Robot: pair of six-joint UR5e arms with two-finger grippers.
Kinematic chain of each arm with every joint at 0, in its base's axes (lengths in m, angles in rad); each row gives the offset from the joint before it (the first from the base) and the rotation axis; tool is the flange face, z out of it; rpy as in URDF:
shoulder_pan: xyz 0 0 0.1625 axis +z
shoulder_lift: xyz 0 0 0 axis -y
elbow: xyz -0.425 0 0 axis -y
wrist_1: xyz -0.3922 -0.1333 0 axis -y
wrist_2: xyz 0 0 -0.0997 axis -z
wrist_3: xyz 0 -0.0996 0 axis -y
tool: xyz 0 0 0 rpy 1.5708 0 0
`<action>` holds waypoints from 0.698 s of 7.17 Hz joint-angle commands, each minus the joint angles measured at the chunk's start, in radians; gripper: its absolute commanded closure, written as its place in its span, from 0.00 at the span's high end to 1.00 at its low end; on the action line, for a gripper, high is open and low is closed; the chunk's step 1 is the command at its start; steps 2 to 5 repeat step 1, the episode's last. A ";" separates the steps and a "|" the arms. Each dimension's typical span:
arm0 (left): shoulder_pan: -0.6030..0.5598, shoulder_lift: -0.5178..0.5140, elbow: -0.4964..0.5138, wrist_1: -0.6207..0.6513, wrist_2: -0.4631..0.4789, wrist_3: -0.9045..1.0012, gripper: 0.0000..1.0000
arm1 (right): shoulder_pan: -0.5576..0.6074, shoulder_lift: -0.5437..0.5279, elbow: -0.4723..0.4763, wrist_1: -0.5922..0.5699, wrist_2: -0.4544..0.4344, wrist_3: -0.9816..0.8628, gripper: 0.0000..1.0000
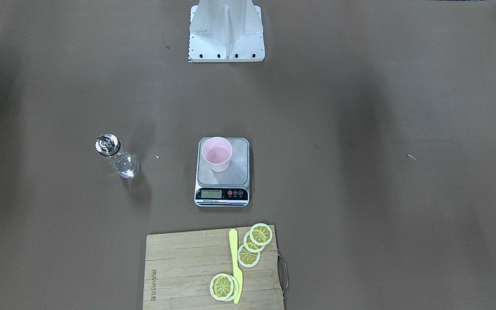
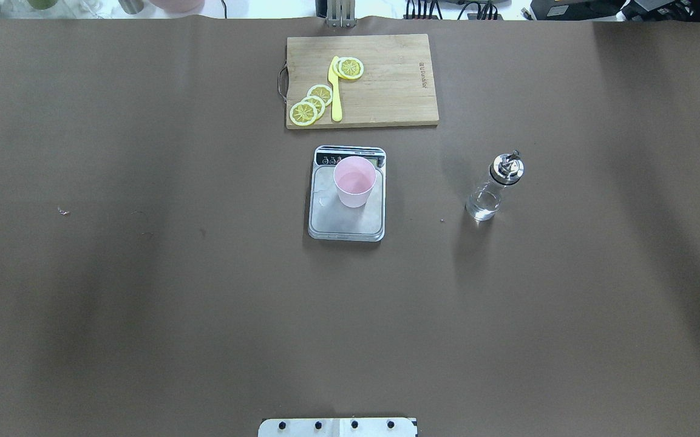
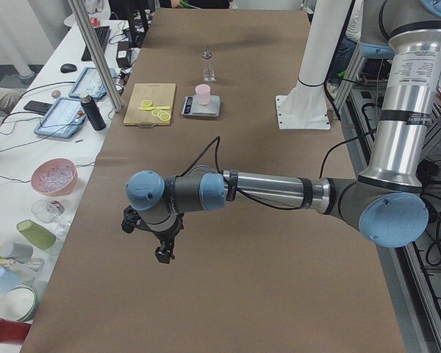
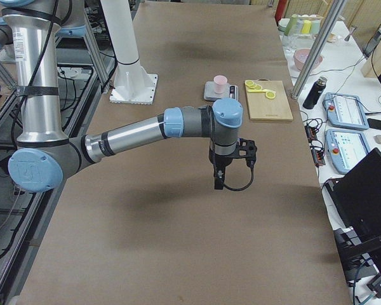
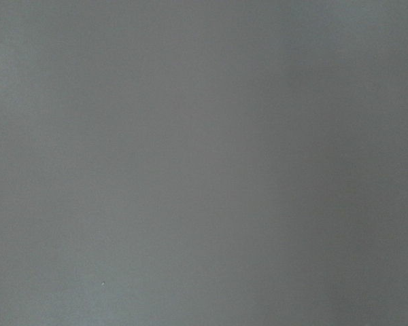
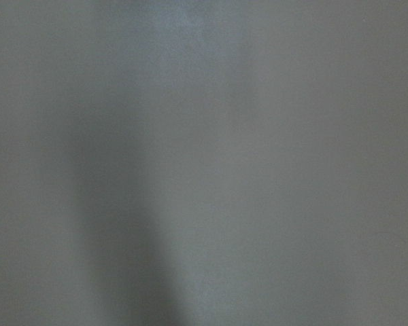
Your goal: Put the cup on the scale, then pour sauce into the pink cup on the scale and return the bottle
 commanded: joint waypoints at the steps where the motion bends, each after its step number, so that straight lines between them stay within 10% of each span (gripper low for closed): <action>1: -0.002 0.000 0.015 -0.003 -0.002 0.014 1.00 | -0.001 -0.006 -0.005 -0.006 -0.002 -0.002 1.00; 5: -0.002 0.000 0.015 -0.003 -0.002 0.014 1.00 | -0.001 -0.006 -0.005 -0.006 -0.002 -0.002 1.00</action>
